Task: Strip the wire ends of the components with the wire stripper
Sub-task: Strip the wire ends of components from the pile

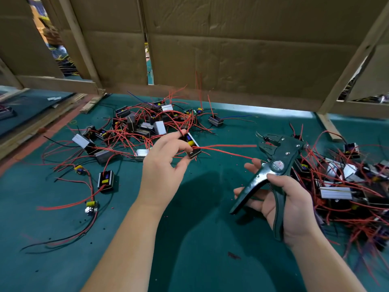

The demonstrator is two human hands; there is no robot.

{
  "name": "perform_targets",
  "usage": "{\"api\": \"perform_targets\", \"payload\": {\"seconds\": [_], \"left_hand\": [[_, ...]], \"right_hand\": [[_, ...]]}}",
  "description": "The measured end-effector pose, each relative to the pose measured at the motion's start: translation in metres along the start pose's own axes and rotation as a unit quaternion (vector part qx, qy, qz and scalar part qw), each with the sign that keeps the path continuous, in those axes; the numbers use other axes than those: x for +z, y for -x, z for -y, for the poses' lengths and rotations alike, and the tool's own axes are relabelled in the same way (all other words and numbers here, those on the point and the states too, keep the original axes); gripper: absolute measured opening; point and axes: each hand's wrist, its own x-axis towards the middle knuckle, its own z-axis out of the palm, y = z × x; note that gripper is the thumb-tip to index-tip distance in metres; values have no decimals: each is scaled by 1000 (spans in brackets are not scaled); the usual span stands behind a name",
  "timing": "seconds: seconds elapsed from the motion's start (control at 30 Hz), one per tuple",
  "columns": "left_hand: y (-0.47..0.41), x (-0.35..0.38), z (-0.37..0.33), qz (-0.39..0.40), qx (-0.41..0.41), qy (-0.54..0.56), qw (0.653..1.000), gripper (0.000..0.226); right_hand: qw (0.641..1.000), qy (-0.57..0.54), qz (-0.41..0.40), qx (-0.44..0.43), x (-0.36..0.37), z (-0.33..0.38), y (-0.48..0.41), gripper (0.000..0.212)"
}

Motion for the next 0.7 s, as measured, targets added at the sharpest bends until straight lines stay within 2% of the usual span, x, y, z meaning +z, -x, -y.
{"api": "perform_targets", "payload": {"seconds": [0.17, 0.27, 0.37, 0.47, 0.53, 0.6, 0.7], "left_hand": [[1, 3, -5, 53, -40, 69, 995, 26], [2, 6, -9, 33, -108, 152, 982, 7], [2, 10, -11, 26, -235, 241, 941, 11], [3, 13, -11, 70, -274, 319, 905, 43], [1, 12, -13, 103, -270, 343, 894, 34], [1, 9, -16, 137, -285, 382, 868, 20], [2, 4, -25, 210, -342, 402, 823, 14]], "right_hand": [[1000, -6, 5, 9, 2, 1, 0, 54], [1000, -6, 5, 20, 2, 1, 0, 54], [1000, -6, 7, 30, 3, 1, 1, 50], [999, -3, 10, 31, 4, 2, 2, 48], [1000, 11, 13, 26, 3, 5, 2, 46], [999, 22, 26, 18, 1, 9, 3, 44], [995, -4, 101, 23, 2, 13, 8, 47]]}}
